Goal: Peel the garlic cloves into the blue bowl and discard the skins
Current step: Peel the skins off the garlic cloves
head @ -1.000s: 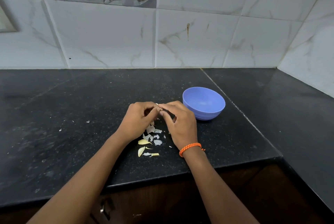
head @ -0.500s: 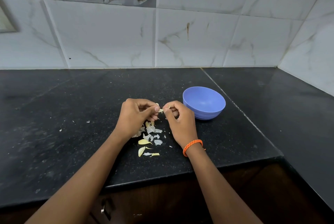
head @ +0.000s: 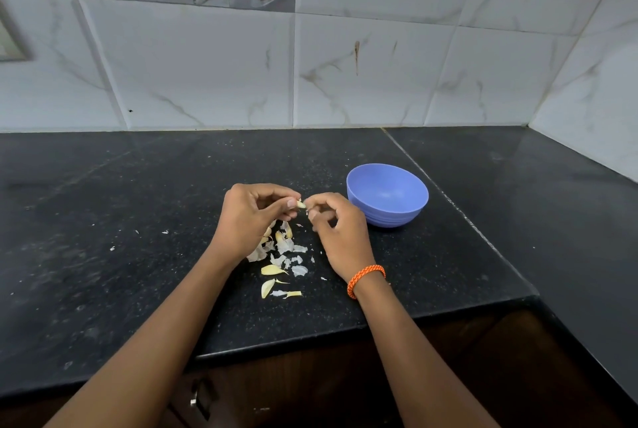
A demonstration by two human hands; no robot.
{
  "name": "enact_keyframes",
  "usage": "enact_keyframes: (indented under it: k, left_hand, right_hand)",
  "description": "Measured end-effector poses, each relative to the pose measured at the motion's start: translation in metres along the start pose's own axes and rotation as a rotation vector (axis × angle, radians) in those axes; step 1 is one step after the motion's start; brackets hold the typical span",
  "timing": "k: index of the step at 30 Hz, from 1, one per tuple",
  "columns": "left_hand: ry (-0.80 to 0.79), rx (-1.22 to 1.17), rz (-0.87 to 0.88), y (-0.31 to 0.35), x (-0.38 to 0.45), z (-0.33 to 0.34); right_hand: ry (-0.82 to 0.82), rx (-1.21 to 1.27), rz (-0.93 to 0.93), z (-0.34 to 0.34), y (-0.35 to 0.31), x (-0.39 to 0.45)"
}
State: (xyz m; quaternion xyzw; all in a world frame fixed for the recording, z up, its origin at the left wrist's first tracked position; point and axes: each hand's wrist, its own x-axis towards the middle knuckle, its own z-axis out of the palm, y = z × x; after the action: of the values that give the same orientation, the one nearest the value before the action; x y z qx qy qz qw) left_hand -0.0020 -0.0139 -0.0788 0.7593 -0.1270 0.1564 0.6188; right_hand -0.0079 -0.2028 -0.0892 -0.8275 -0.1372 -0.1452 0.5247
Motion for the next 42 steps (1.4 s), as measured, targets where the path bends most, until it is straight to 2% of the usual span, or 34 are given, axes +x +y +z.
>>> enact_keyframes:
  k: [2, 6, 13, 20, 29, 35, 38, 42]
  left_hand:
    - [0.022, 0.003, -0.01, 0.0, 0.0, 0.001]
    - [0.033, -0.012, -0.025, 0.002, -0.001, 0.0]
    - [0.033, 0.03, -0.036, 0.002, -0.002, 0.001]
    - [-0.002, 0.064, 0.026, 0.008, -0.005, 0.002]
    - [-0.015, -0.014, -0.04, 0.006, -0.004, 0.002]
    - [-0.068, -0.145, -0.082, 0.012, -0.006, 0.003]
    - [-0.107, -0.159, -0.081, 0.013, -0.007, 0.004]
    - [-0.084, -0.156, -0.08, 0.011, -0.005, 0.001]
  right_hand:
    - [-0.017, -0.09, -0.021, 0.002, 0.002, 0.0]
    - [-0.006, -0.093, -0.001, 0.001, 0.0, 0.0]
    - [0.151, 0.001, -0.054, -0.002, 0.001, 0.0]
    - [0.028, 0.12, -0.02, 0.002, 0.0, -0.001]
    - [-0.02, 0.26, 0.032, -0.007, 0.003, -0.001]
    - [-0.101, 0.16, 0.035, -0.001, 0.006, 0.001]
    - [-0.073, 0.109, 0.017, 0.0, 0.003, -0.001]
    - [-0.036, 0.218, -0.001, -0.002, 0.002, -0.001]
